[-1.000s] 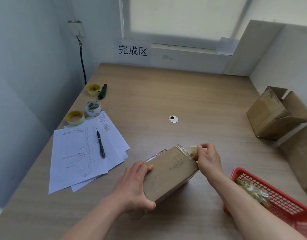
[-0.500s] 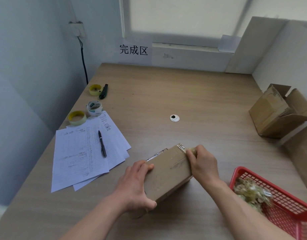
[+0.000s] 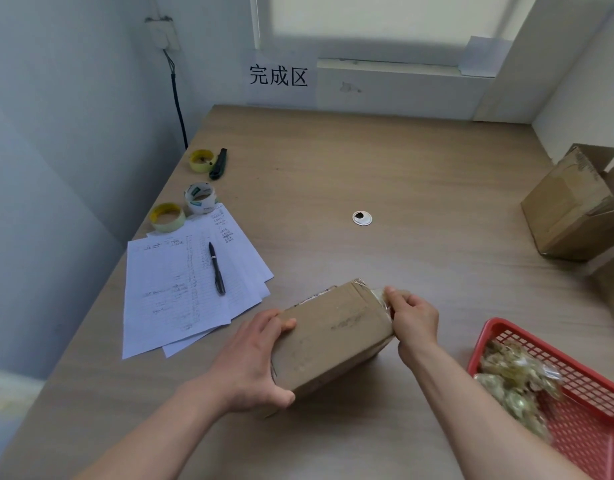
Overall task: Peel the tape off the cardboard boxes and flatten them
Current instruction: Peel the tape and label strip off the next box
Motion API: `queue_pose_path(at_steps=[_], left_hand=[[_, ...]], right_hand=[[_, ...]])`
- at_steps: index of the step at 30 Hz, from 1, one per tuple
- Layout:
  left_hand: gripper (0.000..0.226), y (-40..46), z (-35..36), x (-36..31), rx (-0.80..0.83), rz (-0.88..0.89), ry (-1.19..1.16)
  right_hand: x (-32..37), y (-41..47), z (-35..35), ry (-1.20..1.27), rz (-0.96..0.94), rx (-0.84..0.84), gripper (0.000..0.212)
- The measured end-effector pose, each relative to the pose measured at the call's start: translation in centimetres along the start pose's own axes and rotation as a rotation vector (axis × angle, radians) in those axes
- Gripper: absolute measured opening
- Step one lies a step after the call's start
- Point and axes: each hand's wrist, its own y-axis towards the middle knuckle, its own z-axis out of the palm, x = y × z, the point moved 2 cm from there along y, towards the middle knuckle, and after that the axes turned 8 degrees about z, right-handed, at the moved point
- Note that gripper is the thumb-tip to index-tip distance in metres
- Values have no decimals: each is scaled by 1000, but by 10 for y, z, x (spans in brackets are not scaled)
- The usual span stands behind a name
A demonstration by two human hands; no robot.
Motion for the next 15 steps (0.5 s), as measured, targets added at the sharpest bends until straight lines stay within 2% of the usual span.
queue_pose_path(at_steps=[4,6,8,10,11,13,15], left_hand=[[95,14,-3,-17,-87,-13,190],[88,24,0,-30,-134,-22,212],[89,35,9,-39,-145,-16,203],[90,41,13,-41,-170,-28,198],[91,43,15,-39,-178,-35,194],[92,44,17,-36,-195,-32,198],[93,44,19,-34,-209,-29,206]], right_hand=[[7,-8,-9,-194,-130,130,56],[9,-17,-12,-248,-135,219,59],[9,-26,-19,-314,-121,304,63],[6,-38,-23,-449,-157,380,57],[3,-42,-25,-557,-206,369,52],[-5,-45,-27,-792,-322,237,44],[-9,-47,-24,-892,-444,111,33]])
